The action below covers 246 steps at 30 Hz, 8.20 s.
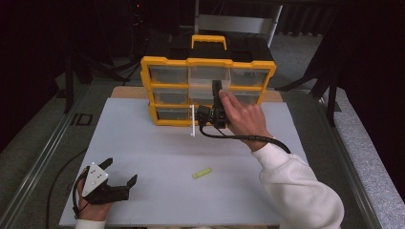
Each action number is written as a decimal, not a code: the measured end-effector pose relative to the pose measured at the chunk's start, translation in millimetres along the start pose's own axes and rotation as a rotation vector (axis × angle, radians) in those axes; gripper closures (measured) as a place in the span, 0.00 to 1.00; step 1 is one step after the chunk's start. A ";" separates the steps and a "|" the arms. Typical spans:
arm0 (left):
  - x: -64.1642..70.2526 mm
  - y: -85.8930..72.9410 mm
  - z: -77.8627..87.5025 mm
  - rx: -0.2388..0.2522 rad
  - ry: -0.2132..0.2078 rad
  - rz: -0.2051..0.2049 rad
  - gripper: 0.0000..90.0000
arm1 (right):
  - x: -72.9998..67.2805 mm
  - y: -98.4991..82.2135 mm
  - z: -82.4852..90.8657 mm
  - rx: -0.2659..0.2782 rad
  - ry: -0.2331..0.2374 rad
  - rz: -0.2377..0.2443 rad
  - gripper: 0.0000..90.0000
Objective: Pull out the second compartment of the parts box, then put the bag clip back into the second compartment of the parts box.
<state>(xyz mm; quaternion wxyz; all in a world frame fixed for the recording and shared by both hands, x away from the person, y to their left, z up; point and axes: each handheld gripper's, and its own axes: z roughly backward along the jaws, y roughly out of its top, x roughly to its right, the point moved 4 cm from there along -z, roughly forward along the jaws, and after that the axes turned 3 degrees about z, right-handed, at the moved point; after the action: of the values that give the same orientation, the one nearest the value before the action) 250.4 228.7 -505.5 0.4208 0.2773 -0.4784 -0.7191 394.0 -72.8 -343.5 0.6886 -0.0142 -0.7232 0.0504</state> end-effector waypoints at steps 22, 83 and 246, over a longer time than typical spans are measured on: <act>0.3 0.5 0.6 0.005 0.003 0.003 0.00 | 2.2 -0.2 23.1 0.029 0.012 0.017 0.88; 0.4 -0.5 1.2 -0.005 0.004 -0.002 0.00 | -33.4 2.2 52.8 0.214 0.421 -0.542 0.10; 1.6 -1.9 -1.3 -0.025 0.002 -0.006 0.00 | -185.4 36.7 60.9 0.290 1.521 -0.273 0.20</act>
<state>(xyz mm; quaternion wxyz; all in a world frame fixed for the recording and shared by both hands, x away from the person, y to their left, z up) 250.0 227.1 -507.7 0.4224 0.2743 -0.4681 -0.7261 340.9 -56.1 -534.1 0.9897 0.1343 -0.0347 0.0358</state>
